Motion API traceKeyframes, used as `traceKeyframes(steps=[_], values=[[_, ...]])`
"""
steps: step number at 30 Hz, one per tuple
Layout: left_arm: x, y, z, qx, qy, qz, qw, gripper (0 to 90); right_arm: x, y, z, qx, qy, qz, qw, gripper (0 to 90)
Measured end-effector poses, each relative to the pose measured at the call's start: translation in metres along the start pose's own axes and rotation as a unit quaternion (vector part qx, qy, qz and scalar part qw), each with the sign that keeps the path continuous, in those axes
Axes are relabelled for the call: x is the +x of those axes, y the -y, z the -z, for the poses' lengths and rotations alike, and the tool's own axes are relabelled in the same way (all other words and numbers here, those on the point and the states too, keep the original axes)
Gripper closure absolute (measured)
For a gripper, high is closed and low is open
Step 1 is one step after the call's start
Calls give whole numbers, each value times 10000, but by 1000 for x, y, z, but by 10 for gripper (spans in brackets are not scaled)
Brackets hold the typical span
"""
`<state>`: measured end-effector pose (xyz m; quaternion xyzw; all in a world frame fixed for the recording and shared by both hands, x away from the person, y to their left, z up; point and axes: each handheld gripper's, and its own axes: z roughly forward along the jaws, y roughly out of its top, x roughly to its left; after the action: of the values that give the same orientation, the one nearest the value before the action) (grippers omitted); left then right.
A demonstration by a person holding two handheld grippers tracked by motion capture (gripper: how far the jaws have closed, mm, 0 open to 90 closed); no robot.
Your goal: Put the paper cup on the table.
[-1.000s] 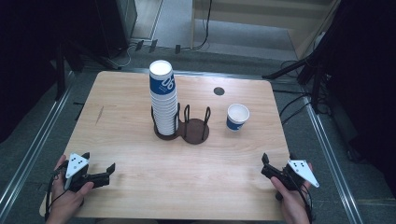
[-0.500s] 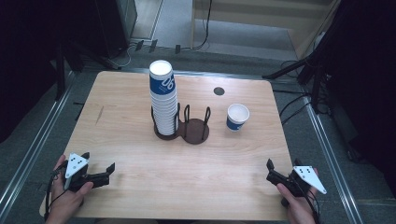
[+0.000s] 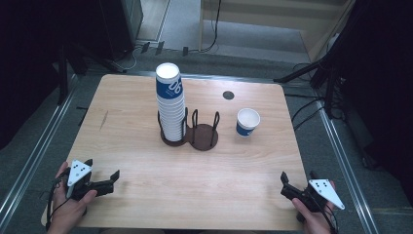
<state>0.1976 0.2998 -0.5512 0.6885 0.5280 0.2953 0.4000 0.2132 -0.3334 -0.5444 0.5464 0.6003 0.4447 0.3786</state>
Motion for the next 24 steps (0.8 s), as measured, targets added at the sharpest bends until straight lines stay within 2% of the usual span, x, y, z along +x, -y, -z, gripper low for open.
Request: traceKeyframes(steps=[5, 10, 14, 24], values=[[0, 0, -1, 0, 22, 8, 10000, 0, 1, 2, 2, -23, 9, 30, 10000, 0], [-2, -1, -3, 33, 9, -68, 10000, 0, 4, 2, 1, -16, 67, 133, 9999, 0], [-2, -1, -3, 31, -4, -67, 10000, 0, 4, 2, 2, 2, 97, 74, 9999, 0], [-2, -1, -3, 23, 4, -56, 10000, 0, 5, 2, 1, 31, 139, 138, 9998, 0]])
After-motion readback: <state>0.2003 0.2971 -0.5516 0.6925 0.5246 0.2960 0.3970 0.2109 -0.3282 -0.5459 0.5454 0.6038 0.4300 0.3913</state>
